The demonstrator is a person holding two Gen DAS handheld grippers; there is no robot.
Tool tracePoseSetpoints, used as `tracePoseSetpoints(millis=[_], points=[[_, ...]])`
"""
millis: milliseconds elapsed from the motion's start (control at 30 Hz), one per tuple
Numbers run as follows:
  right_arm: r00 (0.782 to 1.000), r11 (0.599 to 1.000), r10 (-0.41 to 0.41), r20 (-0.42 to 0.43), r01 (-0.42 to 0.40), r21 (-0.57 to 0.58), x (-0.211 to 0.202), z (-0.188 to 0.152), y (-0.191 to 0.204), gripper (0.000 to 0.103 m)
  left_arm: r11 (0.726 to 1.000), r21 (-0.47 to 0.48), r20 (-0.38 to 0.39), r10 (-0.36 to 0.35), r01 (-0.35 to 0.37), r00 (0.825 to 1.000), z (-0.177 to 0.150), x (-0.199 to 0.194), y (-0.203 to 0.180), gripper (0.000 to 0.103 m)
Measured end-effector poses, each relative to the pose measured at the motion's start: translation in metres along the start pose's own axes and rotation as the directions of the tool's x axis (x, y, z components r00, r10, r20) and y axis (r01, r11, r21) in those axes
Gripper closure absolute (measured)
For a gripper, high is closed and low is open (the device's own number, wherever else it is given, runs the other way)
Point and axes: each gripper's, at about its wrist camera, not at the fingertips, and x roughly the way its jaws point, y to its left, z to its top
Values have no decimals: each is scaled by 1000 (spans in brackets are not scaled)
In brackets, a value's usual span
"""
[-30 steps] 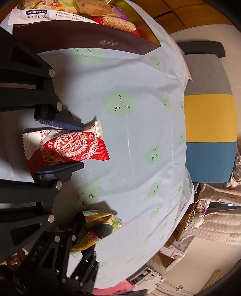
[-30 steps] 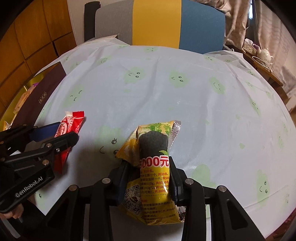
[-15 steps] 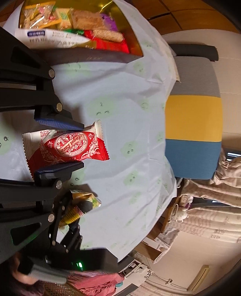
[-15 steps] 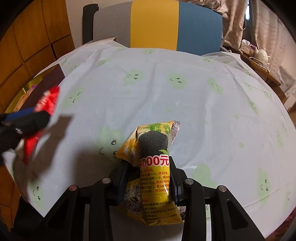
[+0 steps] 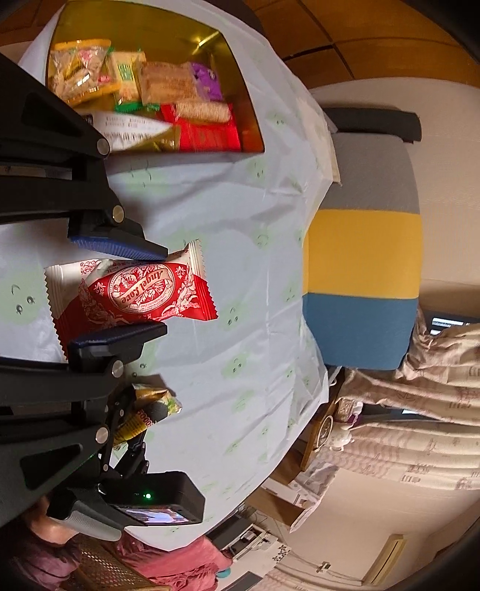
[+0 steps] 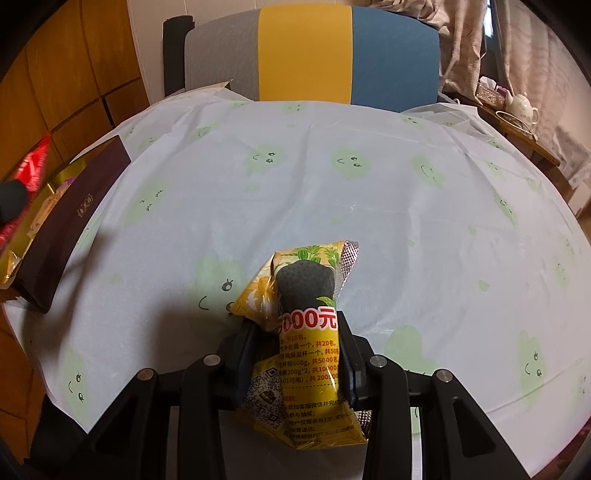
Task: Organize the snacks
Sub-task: 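Carry the wafer packet toward the gold tin with the left tool, then lower the wafer packet into the gold tin and open the left tool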
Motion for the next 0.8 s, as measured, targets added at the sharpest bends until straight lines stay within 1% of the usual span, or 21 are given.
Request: tracePoseSetpoints(millis=[133, 267, 333, 367, 433, 533, 567, 633, 700, 800], points=[[1000, 1000, -3, 1, 3, -2, 0, 0, 1, 64, 999, -28, 17, 25, -25, 1000, 0, -11, 17, 69], [1000, 1000, -5, 1, 5, -5, 0, 0, 1, 64, 992, -122, 22, 47, -44, 999, -2, -25, 56, 69], [1000, 1000, -6, 0, 6, -5, 0, 0, 1, 64, 983, -171, 28, 78, -72, 997, -5, -34, 80, 69], [1000, 1000, -7, -1, 7, -6, 0, 0, 2, 64, 973, -209, 29, 105, -97, 994, -7, -40, 98, 69], [1000, 1000, -7, -1, 7, -5, -1, 0, 2, 64, 955, -266, 22, 143, -133, 989, -12, -47, 124, 69], [1000, 1000, -11, -1, 11, -5, 0, 0, 2, 64, 909, -358, -16, 221, -212, 975, -23, -51, 166, 69], [1000, 1000, -12, -1, 12, -8, 0, 0, 2, 64, 892, -390, -30, 234, -227, 972, -27, -50, 178, 69], [1000, 1000, -11, -2, 11, -9, 0, 0, 2, 64, 870, -431, -52, 242, -240, 969, -31, -46, 193, 69], [1000, 1000, -13, -4, 12, -9, 0, 1, 2, 64, 857, -455, -68, 237, -242, 969, -32, -37, 199, 69], [1000, 1000, -18, -6, 18, -13, 0, 1, 3, 64, 859, -456, -80, 222, -233, 972, -29, -20, 194, 69]])
